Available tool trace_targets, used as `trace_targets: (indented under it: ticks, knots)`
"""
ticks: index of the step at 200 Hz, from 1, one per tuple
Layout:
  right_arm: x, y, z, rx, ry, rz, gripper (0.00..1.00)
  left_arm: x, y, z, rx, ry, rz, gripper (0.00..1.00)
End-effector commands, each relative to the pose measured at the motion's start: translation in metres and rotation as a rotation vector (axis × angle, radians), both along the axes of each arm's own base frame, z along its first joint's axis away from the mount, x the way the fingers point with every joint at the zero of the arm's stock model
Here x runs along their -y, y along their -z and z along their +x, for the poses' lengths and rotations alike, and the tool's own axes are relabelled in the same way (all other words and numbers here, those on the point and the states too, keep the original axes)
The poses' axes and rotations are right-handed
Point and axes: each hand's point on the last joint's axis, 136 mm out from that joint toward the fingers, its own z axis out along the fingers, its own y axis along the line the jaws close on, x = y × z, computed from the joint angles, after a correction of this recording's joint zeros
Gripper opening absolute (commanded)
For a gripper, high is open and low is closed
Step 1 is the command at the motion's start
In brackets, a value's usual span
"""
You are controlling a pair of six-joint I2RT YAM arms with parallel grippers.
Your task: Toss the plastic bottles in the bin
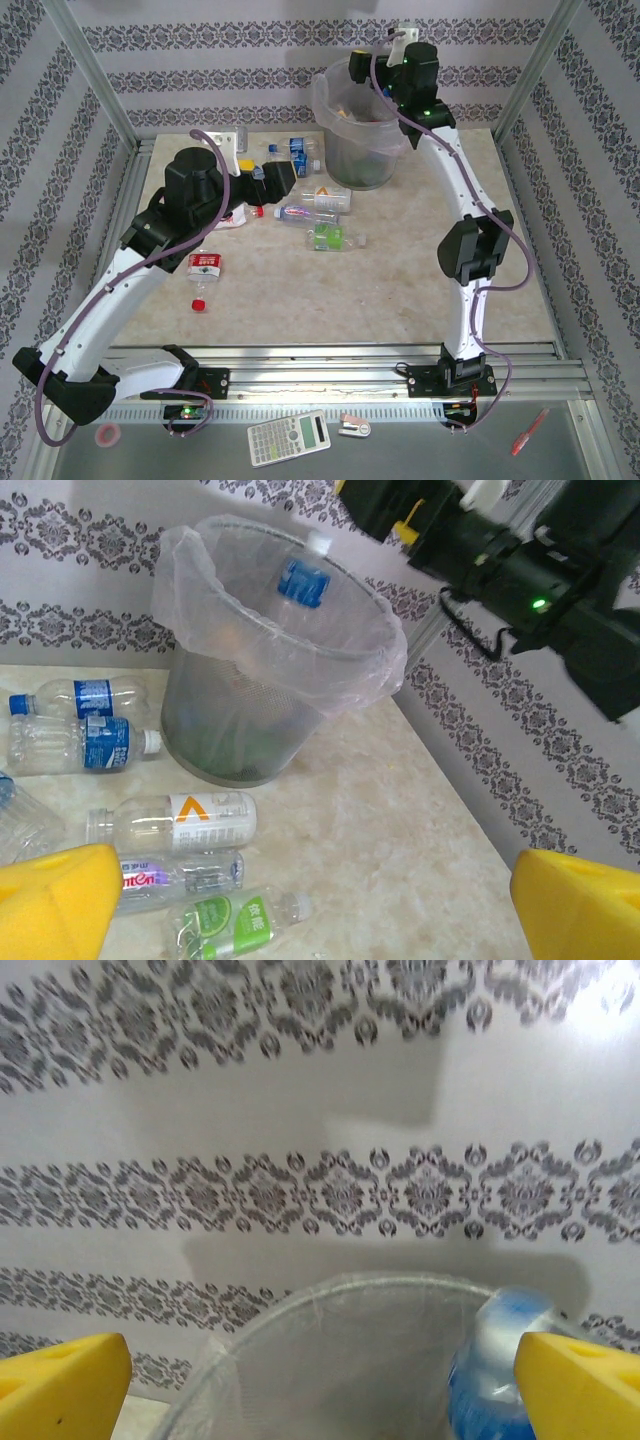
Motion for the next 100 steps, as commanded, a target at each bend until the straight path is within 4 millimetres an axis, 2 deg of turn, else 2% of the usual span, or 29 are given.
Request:
trace_targets:
  ticks: [1, 46, 100]
  knots:
    - [0.003, -0.110, -0.067, 0.209, -0.059, 0.027, 0.98, 0.001, -0.002, 0.002, 0.013, 0.002, -0.036, 1.00]
    - [-0.001, -0.127, -0.106, 0.229, -0.117, 0.031, 0.98, 0.004, 0.007, 0.004, -0.009, 0.006, -0.038, 1.00]
    - [-0.009, -0.134, -0.134, 0.215, -0.203, 0.068, 0.98, 0.017, 0.020, 0.007, -0.057, 0.056, -0.042, 1.00]
